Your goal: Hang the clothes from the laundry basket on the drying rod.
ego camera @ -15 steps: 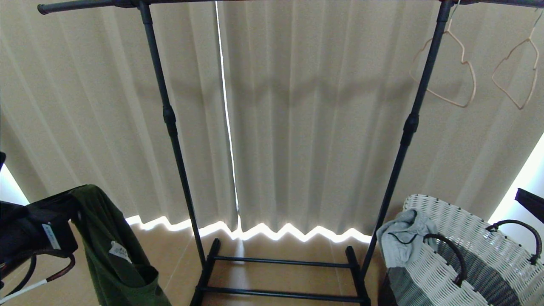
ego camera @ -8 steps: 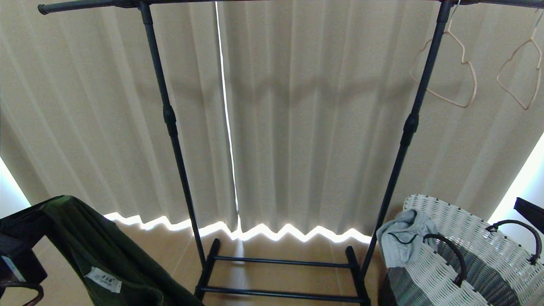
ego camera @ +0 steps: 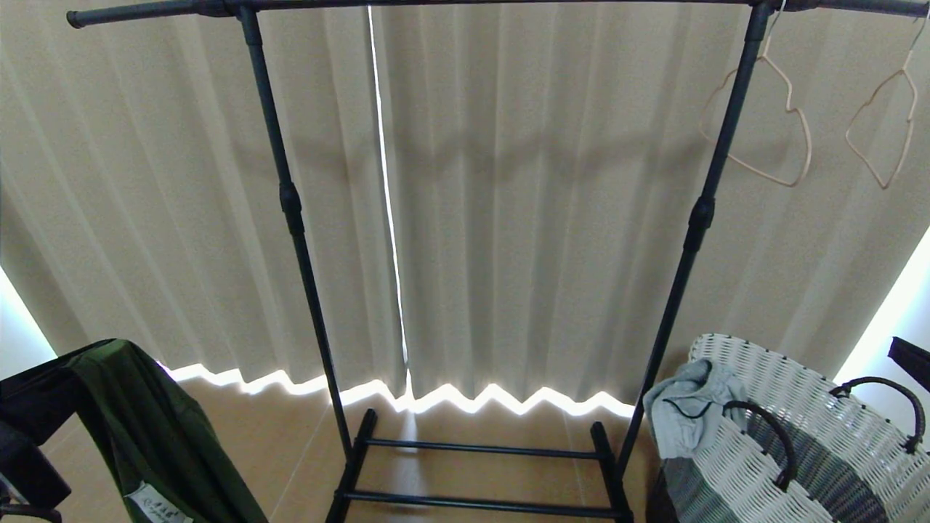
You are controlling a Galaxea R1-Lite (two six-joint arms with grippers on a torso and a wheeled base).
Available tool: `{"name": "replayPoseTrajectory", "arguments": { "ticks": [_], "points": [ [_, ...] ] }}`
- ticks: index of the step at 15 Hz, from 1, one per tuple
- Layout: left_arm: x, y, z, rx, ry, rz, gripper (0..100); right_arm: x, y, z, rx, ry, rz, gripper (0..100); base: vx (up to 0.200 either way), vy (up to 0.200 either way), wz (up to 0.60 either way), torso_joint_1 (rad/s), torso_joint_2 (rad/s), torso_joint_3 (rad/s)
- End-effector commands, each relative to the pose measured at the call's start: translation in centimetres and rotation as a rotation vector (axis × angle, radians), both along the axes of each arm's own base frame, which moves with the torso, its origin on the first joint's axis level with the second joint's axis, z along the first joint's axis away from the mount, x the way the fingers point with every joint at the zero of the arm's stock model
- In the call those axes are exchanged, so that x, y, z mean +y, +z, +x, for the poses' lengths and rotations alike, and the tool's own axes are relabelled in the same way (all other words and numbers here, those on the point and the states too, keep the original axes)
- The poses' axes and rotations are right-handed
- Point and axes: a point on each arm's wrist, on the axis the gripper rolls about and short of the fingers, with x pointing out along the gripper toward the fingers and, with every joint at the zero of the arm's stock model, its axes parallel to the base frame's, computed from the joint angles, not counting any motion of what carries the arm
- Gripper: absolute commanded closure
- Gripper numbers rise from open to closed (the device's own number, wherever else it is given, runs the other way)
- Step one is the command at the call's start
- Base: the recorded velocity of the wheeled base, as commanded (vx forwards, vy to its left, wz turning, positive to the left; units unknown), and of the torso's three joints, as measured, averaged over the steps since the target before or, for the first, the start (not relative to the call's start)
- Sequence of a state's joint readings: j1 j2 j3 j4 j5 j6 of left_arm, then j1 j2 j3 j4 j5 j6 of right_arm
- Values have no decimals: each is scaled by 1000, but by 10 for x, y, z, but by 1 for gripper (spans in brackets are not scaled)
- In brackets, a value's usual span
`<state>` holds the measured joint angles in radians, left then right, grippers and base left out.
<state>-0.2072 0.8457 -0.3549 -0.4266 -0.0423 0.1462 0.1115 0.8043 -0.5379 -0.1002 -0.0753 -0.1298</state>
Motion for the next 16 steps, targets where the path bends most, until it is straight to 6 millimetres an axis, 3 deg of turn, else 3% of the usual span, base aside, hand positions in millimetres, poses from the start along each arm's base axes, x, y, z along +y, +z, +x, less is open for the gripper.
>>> {"name": "replayPoseTrajectory", "arguments": {
  "ticks": [1, 7, 16],
  "points": [
    [0, -1, 0, 3, -4, 2, 100, 0, 0, 1, 1, 1, -1, 0, 0, 0, 0, 27, -246, -212],
    [0, -4, -1, 9, -16, 3, 100, 0, -1, 1, 4, 1, -4, 0, 0, 0, 0, 93, -396, -314],
    [0, -5, -1, 12, -17, 4, 100, 0, -1, 0, 4, -2, -6, 0, 0, 0, 0, 169, -469, -308]
  ]
}}
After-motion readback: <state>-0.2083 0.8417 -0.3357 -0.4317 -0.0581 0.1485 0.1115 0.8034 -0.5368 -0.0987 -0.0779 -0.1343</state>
